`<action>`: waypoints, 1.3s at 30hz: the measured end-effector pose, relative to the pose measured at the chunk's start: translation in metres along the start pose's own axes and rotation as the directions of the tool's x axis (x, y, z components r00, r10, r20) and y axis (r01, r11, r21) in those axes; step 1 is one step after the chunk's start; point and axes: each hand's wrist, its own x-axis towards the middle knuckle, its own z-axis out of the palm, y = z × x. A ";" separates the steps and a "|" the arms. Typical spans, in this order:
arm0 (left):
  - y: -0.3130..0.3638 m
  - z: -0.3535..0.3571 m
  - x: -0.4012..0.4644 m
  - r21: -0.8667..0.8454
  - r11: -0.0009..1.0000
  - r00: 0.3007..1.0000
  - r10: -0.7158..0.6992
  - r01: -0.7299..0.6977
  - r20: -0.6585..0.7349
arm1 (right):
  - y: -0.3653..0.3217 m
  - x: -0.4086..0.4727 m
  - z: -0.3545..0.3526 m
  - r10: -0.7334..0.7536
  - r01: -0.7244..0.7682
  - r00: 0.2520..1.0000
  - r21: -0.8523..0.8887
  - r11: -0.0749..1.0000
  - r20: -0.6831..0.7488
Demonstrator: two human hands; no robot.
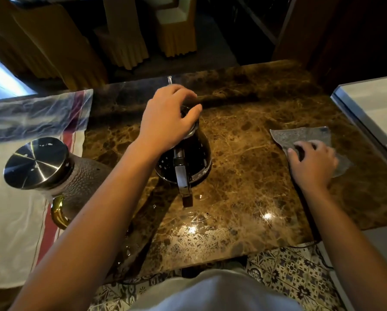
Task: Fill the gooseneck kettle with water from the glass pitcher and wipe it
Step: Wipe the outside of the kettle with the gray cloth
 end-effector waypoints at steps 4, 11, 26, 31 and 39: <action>0.002 0.005 0.001 -0.026 0.996 0.996 -0.082 0.083 0.035 | -0.013 -0.013 -0.004 -0.043 0.043 0.999 0.092 0.995 -0.002; 0.008 0.003 -0.002 -0.018 0.991 0.991 -0.131 0.132 0.033 | -0.061 -0.036 -0.036 0.012 -0.135 0.982 0.667 0.733 0.186; 0.016 0.011 -0.021 -0.105 0.962 0.962 -0.262 0.253 -0.081 | -0.177 -0.070 -0.069 -0.547 0.131 0.836 0.953 0.273 0.042; 0.019 0.007 -0.023 -0.156 0.953 0.960 -0.271 0.258 -0.065 | -0.174 -0.078 -0.035 -0.568 0.247 0.821 0.863 0.441 0.056; 0.025 0.015 -0.027 -0.108 0.923 0.911 -0.382 0.369 -0.155 | -0.135 -0.098 -0.005 -0.611 0.329 0.785 0.767 0.551 0.103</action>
